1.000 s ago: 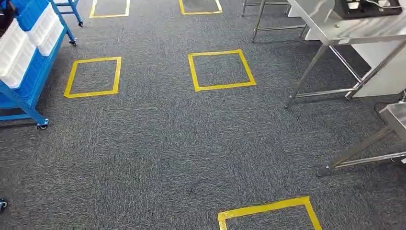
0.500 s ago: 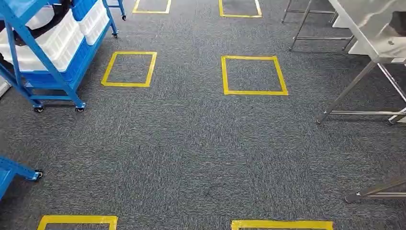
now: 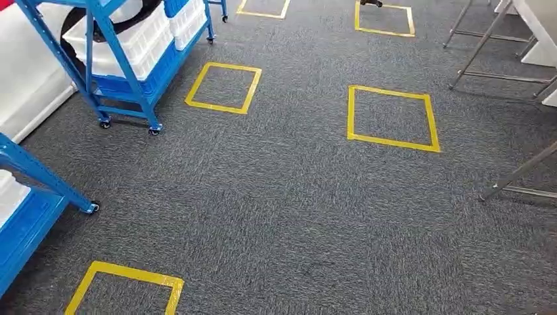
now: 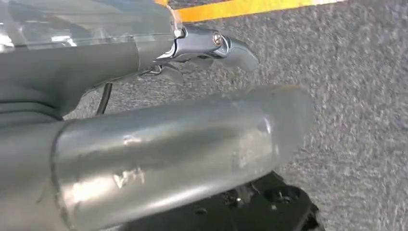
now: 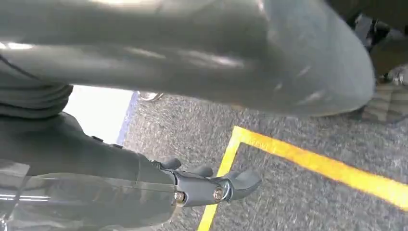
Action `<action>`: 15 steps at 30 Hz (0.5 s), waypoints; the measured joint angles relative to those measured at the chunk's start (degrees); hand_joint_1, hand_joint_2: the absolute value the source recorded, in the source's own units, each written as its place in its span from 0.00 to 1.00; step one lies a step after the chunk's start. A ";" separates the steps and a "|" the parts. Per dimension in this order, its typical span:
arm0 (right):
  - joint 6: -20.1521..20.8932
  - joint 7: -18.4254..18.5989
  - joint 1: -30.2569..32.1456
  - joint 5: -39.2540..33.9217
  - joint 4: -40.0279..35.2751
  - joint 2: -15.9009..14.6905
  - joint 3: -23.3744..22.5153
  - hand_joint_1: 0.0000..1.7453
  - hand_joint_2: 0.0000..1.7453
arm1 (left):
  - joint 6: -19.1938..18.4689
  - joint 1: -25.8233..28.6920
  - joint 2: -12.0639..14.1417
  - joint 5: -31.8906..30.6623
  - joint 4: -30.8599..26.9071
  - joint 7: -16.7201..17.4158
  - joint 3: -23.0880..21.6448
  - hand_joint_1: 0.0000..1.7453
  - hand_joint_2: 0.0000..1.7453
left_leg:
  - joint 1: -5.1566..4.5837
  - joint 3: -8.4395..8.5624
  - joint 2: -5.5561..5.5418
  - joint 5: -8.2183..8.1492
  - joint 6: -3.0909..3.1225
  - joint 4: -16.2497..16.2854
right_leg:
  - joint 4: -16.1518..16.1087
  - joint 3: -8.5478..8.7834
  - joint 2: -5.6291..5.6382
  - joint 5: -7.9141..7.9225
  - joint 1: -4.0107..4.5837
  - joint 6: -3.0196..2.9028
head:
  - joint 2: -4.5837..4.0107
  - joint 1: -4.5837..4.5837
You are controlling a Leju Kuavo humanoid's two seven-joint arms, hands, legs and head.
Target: Take the parts from the cabinet and place them on the table.
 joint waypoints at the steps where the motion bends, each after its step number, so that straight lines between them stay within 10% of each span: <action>1: 0.02 -0.04 0.08 0.06 0.00 0.26 0.00 0.00 0.00 | 0.02 -0.11 0.00 0.00 0.00 0.00 0.00 0.00 0.00 | -0.03 -0.14 -0.53 0.14 0.29 -0.01 | 2.47 -1.33 2.65 -2.01 -0.05 -0.03 | 0.00 -0.02; 3: 0.02 0.04 0.22 0.24 0.00 0.55 0.00 0.00 0.00 | 0.11 -0.25 0.04 0.00 0.00 0.00 0.00 0.00 0.00 | -0.20 -0.52 -1.74 0.28 0.56 -0.01 | 11.64 -5.91 4.51 -6.62 -0.07 -0.05 | 0.00 -0.02; 5: 0.04 0.07 0.39 0.37 0.00 0.57 -0.02 0.00 0.00 | 0.11 -0.31 0.04 -0.02 0.00 0.00 0.00 0.00 0.00 | -0.43 -0.65 -3.29 0.36 0.65 0.00 | 16.88 -8.92 4.75 -7.38 -0.06 -0.19 | 0.00 -0.02; 8: 0.28 0.07 0.41 0.42 0.00 0.57 -0.02 0.00 0.00 | 0.11 -0.20 0.07 -0.07 0.00 0.00 0.02 0.00 0.00 | -0.50 -0.25 -5.88 0.39 0.59 0.01 | 7.03 -4.83 5.60 0.20 -0.02 -0.96 | 0.00 -0.02; 10: 0.30 0.07 0.41 0.44 0.00 0.57 -0.07 0.00 0.00 | 0.11 -0.24 0.04 -0.09 0.00 0.00 0.02 0.00 0.00 | -0.65 -0.41 -7.07 0.52 0.12 0.07 | 0.60 -2.19 10.15 1.88 0.07 -1.45 | 0.00 -0.02; 14: 0.35 0.04 -0.03 0.50 0.00 0.57 -0.24 0.00 0.00 | 0.13 -0.10 0.04 -0.18 0.00 0.00 0.02 0.00 0.00 | -0.15 -1.27 -9.86 1.26 -1.66 -0.55 | -0.61 -1.83 7.88 2.42 0.50 -2.01 | 0.00 -0.02; 15: 0.35 0.04 -0.08 0.55 0.00 0.57 -0.31 0.00 0.00 | 0.18 -0.07 0.11 -0.22 0.00 0.00 0.02 0.00 0.00 | -0.07 -1.25 -7.72 0.77 -1.59 0.39 | -1.43 -1.44 6.71 2.97 -0.05 -2.42 | 0.00 -0.02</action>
